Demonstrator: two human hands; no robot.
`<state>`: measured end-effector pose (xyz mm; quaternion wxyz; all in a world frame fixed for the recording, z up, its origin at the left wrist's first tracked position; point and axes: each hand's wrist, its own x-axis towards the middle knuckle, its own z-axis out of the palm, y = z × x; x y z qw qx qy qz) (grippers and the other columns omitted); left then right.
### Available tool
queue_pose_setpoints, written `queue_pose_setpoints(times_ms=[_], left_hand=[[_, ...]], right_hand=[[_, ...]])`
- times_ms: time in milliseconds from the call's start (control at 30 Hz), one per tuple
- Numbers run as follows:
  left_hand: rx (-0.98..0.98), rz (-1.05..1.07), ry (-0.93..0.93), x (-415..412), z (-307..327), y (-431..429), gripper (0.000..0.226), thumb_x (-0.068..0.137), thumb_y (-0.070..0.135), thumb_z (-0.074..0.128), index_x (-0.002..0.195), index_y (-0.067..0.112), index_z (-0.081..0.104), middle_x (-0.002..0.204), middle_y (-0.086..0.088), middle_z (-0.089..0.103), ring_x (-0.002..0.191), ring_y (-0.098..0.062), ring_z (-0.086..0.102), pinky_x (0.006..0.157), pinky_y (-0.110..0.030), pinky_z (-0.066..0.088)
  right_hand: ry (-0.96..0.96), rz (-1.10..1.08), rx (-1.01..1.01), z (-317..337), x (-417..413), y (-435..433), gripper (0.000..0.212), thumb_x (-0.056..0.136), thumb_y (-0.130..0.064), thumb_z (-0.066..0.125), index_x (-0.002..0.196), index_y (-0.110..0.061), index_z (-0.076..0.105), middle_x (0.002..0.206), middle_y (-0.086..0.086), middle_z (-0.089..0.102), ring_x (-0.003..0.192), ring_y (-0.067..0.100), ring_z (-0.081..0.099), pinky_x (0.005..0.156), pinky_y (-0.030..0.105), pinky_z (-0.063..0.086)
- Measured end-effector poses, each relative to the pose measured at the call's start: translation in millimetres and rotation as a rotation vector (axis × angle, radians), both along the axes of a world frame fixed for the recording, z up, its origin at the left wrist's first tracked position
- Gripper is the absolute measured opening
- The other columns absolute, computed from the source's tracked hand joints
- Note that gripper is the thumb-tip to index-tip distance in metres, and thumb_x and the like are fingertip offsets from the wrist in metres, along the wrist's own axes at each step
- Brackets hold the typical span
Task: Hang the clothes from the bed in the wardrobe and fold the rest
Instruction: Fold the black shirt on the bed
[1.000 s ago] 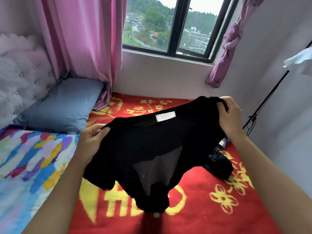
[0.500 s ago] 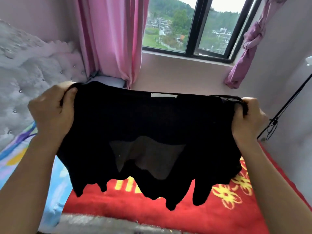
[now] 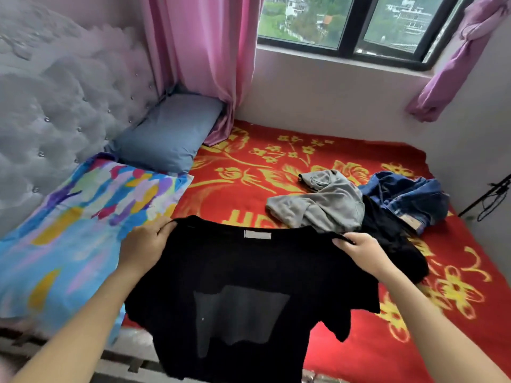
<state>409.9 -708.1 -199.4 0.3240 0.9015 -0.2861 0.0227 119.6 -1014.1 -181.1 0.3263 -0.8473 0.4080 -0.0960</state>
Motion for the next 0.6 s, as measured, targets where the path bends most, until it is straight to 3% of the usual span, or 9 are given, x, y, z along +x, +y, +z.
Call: queue_pose_setpoints(times_ms=[67,133,233,300,400,500,533,567,600], left_hand=[[0.073,-0.043,0.136,12,-27,-3,0.016,0.093,0.028,0.055,0.093,0.021,0.070,0.091,-0.007,0.070,0.092,-0.032,0.062,0.068,-0.034,0.042],[0.121,-0.080,0.230,36,-53,-20,0.015,0.093,0.029,0.055,0.083,0.032,0.066,0.085,0.001,0.069,0.088,-0.024,0.063,0.064,-0.031,0.040],[0.132,-0.068,0.322,71,-77,-54,0.019,0.094,0.030,0.054,0.079,0.040,0.062,0.081,0.008,0.067,0.084,-0.019,0.061,0.061,-0.029,0.039],[0.153,-0.048,0.318,107,-85,-93,0.018,0.094,0.033,0.052,0.085,0.034,0.068,0.088,0.004,0.069,0.087,-0.022,0.061,0.062,-0.029,0.039],[0.115,-0.009,0.294,174,-90,-172,0.023,0.094,0.032,0.052,0.097,0.019,0.071,0.096,-0.007,0.070,0.096,-0.031,0.060,0.071,-0.032,0.041],[0.021,0.051,0.290,243,-91,-257,0.026,0.095,0.031,0.049,0.090,0.012,0.066,0.093,-0.017,0.063,0.100,-0.038,0.055,0.074,-0.035,0.039],[0.019,0.079,0.295,261,-93,-280,0.027,0.095,0.034,0.046,0.099,0.014,0.065,0.103,-0.018,0.061,0.108,-0.039,0.050,0.081,-0.038,0.039],[0.052,0.113,0.308,276,-101,-299,0.033,0.095,0.039,0.044,0.116,0.018,0.060,0.119,-0.018,0.056,0.119,-0.038,0.041,0.092,-0.041,0.036],[0.114,0.142,0.343,286,-113,-311,0.046,0.093,0.046,0.044,0.134,0.024,0.046,0.136,-0.018,0.044,0.130,-0.036,0.029,0.102,-0.045,0.029]], right_hand=[[0.062,0.037,0.210,-22,7,-6,0.040,0.090,-0.022,0.062,0.051,-0.021,0.054,0.039,-0.012,0.039,0.037,0.001,0.035,0.041,0.016,0.024],[0.152,0.017,0.305,-52,28,-25,0.040,0.091,-0.022,0.060,0.053,-0.019,0.051,0.040,-0.012,0.035,0.035,0.002,0.029,0.039,0.016,0.020],[0.215,-0.065,0.314,-78,66,-55,0.038,0.091,-0.021,0.061,0.054,-0.018,0.050,0.038,-0.012,0.034,0.034,0.002,0.029,0.039,0.017,0.020],[0.211,-0.113,0.219,-87,109,-83,0.039,0.090,-0.021,0.062,0.053,-0.019,0.050,0.036,-0.011,0.036,0.037,0.002,0.034,0.041,0.020,0.022],[0.142,-0.251,0.084,-92,187,-136,0.030,0.092,-0.026,0.057,0.063,-0.018,0.058,0.057,-0.002,0.052,0.063,0.019,0.053,0.055,0.033,0.031],[0.015,-0.425,0.022,-97,261,-192,0.036,0.094,-0.031,0.051,0.062,-0.014,0.053,0.070,0.006,0.054,0.079,0.024,0.051,0.065,0.033,0.033],[-0.001,-0.455,0.011,-99,280,-206,0.034,0.094,-0.034,0.049,0.065,-0.016,0.054,0.076,0.009,0.055,0.085,0.026,0.050,0.070,0.035,0.034],[0.017,-0.463,-0.010,-106,296,-216,0.026,0.094,-0.037,0.047,0.081,-0.019,0.060,0.091,0.015,0.057,0.097,0.028,0.050,0.078,0.039,0.037],[0.088,-0.449,-0.013,-117,308,-222,0.030,0.093,-0.042,0.047,0.110,-0.021,0.059,0.114,0.020,0.055,0.113,0.032,0.045,0.089,0.044,0.037]])
